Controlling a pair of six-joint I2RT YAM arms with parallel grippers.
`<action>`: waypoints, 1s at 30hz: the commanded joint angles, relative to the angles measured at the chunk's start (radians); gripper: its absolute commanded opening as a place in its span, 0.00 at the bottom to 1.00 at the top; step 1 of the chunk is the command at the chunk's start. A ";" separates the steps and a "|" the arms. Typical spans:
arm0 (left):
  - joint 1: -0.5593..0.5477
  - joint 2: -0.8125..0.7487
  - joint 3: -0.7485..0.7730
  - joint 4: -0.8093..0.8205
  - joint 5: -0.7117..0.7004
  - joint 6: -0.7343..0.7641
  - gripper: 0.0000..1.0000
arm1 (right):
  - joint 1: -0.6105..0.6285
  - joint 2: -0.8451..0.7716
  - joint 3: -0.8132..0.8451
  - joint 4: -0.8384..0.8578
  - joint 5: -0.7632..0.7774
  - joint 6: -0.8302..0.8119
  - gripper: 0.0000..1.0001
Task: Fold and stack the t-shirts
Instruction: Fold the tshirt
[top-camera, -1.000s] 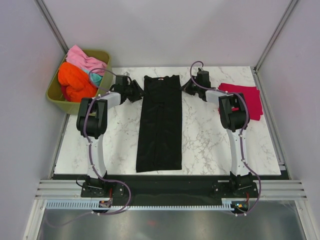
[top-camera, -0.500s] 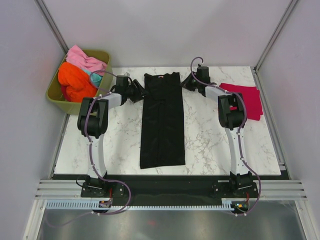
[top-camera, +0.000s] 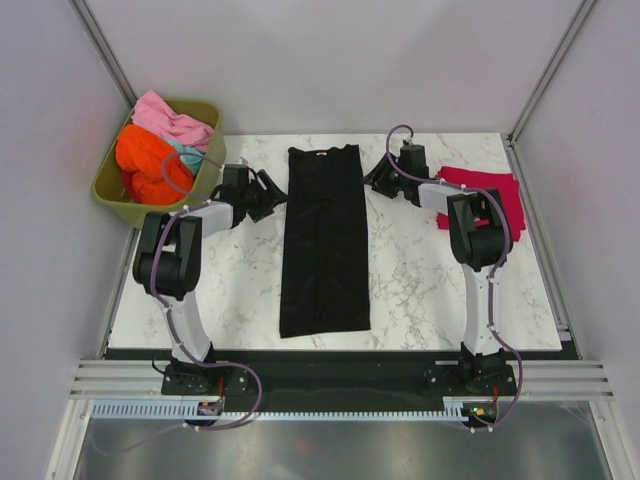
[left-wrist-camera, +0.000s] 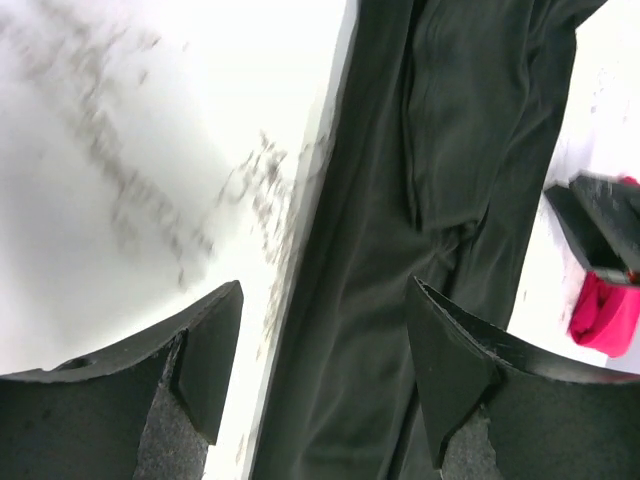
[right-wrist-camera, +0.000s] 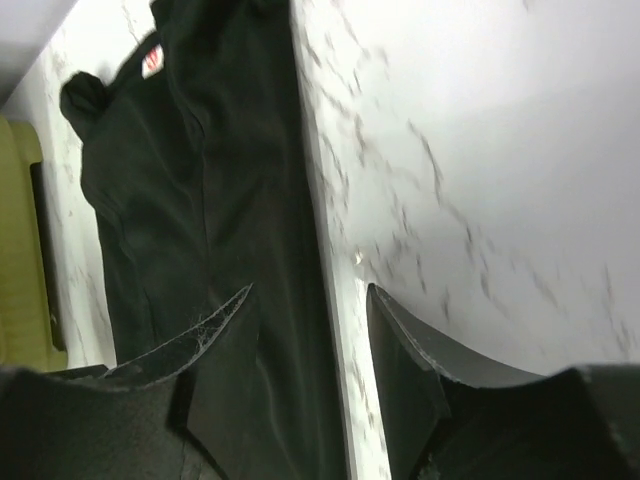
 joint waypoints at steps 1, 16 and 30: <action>-0.022 -0.103 -0.088 0.007 -0.065 0.038 0.74 | 0.025 -0.115 -0.137 -0.045 0.045 -0.018 0.56; -0.151 -0.554 -0.600 -0.031 -0.169 0.001 0.71 | 0.116 -0.779 -0.945 -0.066 0.117 -0.059 0.52; -0.218 -0.911 -0.781 -0.311 -0.140 -0.013 0.72 | 0.383 -1.098 -1.145 -0.184 0.170 -0.084 0.61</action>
